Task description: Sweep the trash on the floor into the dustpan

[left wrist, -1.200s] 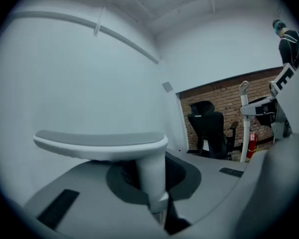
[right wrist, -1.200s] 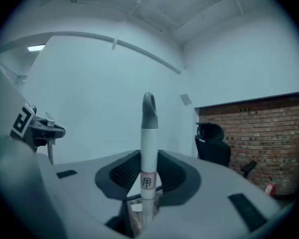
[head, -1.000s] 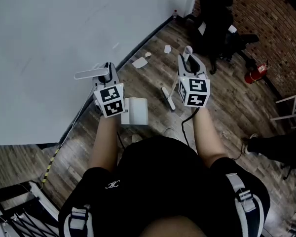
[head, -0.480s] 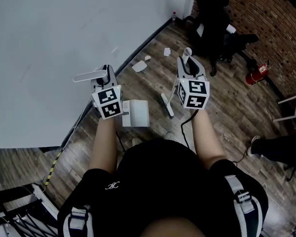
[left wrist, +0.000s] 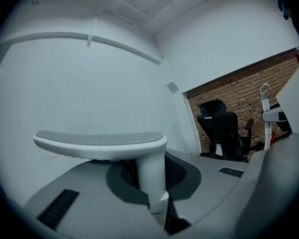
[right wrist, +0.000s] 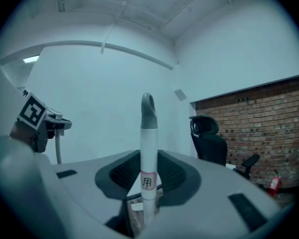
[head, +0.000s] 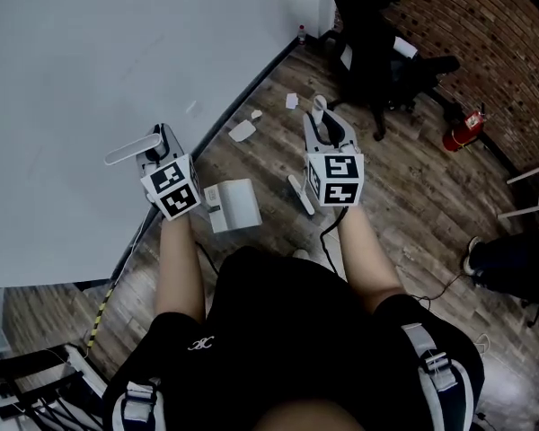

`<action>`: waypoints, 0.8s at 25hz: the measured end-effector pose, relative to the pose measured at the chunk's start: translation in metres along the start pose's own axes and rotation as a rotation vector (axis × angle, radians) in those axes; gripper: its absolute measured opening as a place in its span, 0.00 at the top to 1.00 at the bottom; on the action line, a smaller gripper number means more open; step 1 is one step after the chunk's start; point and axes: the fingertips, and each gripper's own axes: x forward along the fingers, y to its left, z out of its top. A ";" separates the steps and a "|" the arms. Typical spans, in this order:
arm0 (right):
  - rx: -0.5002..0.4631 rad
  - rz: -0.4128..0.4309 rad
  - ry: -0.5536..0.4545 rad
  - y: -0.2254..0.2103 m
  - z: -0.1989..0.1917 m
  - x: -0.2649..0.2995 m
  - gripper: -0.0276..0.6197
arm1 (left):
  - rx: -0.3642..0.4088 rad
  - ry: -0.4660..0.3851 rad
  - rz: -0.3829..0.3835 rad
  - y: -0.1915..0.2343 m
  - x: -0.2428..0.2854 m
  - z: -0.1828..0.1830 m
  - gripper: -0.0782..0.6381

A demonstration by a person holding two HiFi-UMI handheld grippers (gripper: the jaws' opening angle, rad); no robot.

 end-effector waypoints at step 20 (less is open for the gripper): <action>-0.121 -0.001 0.103 -0.044 -0.006 0.154 0.78 | -0.159 0.056 0.150 0.029 0.166 -0.049 0.85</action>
